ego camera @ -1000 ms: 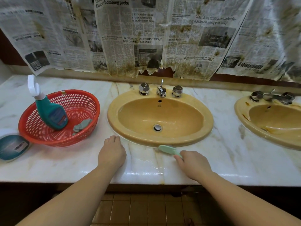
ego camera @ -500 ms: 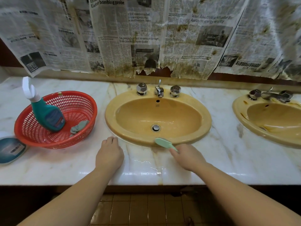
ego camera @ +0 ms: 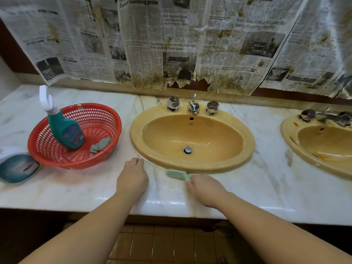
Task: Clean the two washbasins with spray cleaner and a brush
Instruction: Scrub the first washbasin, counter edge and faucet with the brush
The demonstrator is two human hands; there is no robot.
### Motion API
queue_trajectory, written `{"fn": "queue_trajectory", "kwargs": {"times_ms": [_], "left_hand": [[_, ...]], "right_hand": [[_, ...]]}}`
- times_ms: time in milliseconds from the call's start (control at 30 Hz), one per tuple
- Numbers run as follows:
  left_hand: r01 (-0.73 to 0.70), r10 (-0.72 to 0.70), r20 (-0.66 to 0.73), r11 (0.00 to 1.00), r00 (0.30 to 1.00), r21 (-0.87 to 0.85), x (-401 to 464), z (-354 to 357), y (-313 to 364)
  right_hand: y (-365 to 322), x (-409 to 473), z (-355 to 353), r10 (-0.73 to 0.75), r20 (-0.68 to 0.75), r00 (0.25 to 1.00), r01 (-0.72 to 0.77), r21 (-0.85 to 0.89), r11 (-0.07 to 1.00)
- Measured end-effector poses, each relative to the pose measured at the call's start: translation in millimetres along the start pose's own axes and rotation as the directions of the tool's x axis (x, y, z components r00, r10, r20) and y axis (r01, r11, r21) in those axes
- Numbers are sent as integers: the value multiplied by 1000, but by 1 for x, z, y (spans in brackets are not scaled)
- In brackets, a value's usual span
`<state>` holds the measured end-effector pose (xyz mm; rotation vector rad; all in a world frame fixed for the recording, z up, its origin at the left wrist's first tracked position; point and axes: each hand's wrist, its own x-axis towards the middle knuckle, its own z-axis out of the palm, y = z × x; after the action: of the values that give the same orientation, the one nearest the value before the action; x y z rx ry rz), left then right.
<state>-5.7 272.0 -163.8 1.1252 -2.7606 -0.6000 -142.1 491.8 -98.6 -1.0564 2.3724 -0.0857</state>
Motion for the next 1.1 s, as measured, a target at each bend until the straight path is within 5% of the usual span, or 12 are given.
{"fn": "queue_trajectory", "kwargs": {"times_ms": [233,533,733,933,1100], "left_hand": [[-22,20,-14,992,1000,-127,11,-16,-22],[156,-156,10,983,988,-101,27,-35,-52],[144,-143,11,985,990,-96,42,-35,-58],[143,-149,-42,982,988,-122,51,-30,-65],[195,-205,-71,972,976,-128,57,-32,-52]], "right_hand": [[-129,62,4,-22,-58,998,32,180,983],[-110,39,37,144,134,980,-187,403,896],[-155,93,25,84,149,985,-151,528,836],[-210,182,-21,89,213,973,-222,755,617],[-214,193,-22,23,191,981,-166,779,605]]}}
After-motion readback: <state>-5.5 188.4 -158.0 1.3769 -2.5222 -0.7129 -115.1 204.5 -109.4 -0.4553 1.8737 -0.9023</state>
